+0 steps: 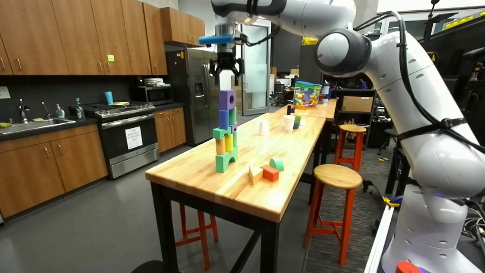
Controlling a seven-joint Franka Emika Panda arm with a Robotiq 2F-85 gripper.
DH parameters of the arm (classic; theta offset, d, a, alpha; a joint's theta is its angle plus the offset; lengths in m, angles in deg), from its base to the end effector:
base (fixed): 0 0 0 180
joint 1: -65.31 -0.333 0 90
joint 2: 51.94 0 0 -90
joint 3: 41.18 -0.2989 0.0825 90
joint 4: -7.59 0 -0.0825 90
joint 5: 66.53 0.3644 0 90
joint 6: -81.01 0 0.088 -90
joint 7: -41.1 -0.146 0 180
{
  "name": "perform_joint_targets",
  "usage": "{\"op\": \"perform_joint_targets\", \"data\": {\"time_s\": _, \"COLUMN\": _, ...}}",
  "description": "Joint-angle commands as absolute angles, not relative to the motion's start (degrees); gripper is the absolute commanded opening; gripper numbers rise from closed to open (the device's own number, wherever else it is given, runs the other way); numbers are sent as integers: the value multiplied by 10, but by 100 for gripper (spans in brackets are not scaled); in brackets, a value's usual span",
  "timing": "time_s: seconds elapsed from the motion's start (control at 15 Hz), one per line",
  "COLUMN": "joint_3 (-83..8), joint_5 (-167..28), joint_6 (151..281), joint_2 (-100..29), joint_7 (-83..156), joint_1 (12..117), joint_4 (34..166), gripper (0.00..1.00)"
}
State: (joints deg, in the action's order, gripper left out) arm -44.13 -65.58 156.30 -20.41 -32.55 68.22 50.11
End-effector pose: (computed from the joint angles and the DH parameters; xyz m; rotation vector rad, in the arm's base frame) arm 0.6453 -0.0084 0.5804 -2.4739 1.8578 0.0119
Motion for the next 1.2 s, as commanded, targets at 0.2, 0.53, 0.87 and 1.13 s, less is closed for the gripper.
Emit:
{"op": "perform_joint_targets", "data": {"time_s": 0.2, "joint_3": -425, "joint_5": -711, "joint_6": 1562, "joint_2": -263, "joint_7": -349, "joint_1": 677, "joint_4": 458, "gripper": 100}}
{"op": "perform_joint_targets", "data": {"time_s": 0.53, "joint_3": -403, "joint_5": -702, "joint_6": 1607, "joint_2": -317, "joint_7": -416, "joint_1": 714, "joint_4": 553, "gripper": 100}}
{"op": "perform_joint_targets", "data": {"time_s": 0.87, "joint_3": -388, "joint_5": -690, "joint_6": 1716, "joint_2": -367, "joint_7": -572, "joint_1": 721, "joint_4": 703, "gripper": 100}}
{"op": "perform_joint_targets", "data": {"time_s": 1.13, "joint_3": -411, "joint_5": -655, "joint_6": 1866, "joint_2": -409, "joint_7": -535, "joint_1": 725, "joint_4": 819, "gripper": 100}}
